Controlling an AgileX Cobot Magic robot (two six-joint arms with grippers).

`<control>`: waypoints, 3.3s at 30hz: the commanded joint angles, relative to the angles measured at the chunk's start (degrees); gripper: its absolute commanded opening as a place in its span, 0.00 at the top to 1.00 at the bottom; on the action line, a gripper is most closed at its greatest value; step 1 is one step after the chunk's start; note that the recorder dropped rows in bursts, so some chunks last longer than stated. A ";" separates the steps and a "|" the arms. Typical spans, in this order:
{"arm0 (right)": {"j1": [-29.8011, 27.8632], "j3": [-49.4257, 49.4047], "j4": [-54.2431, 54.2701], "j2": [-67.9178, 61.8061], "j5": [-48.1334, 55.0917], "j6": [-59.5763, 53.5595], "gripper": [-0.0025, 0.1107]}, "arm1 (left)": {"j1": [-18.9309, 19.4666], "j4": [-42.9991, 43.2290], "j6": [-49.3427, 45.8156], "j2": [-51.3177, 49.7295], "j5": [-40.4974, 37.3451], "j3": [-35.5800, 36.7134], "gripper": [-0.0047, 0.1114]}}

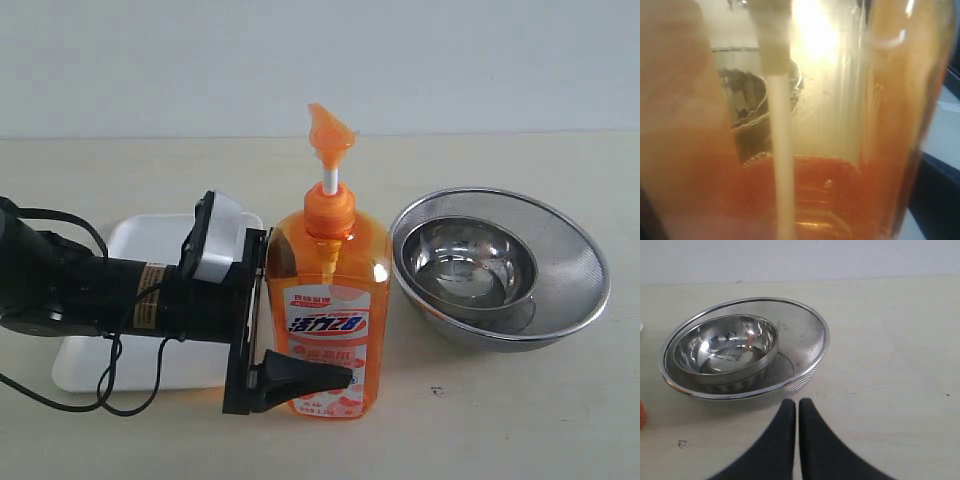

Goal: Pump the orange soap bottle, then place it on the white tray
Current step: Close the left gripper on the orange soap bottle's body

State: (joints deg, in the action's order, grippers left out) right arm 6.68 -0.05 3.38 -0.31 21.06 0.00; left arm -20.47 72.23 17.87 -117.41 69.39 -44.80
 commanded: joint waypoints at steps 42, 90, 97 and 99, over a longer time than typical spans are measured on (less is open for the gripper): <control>-0.32 0.05 -0.16 0.31 -0.73 0.00 0.98 | -0.27 -1.69 0.74 -0.04 0.58 -0.24 0.02; -0.32 0.05 -0.16 0.31 -0.73 0.00 0.98 | -2.07 -4.76 2.25 -0.04 0.58 -0.24 0.79; -0.32 0.05 -0.16 0.31 -0.73 0.00 0.98 | -2.07 -4.76 2.25 -0.04 0.58 -0.24 0.92; -0.32 0.05 -0.16 0.31 -0.73 0.00 0.98 | -2.07 -4.76 2.25 -0.04 0.58 -0.24 0.92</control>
State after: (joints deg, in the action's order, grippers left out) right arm 6.68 -0.05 3.38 -0.31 21.06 0.00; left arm -22.22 67.52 20.26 -117.41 69.69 -44.80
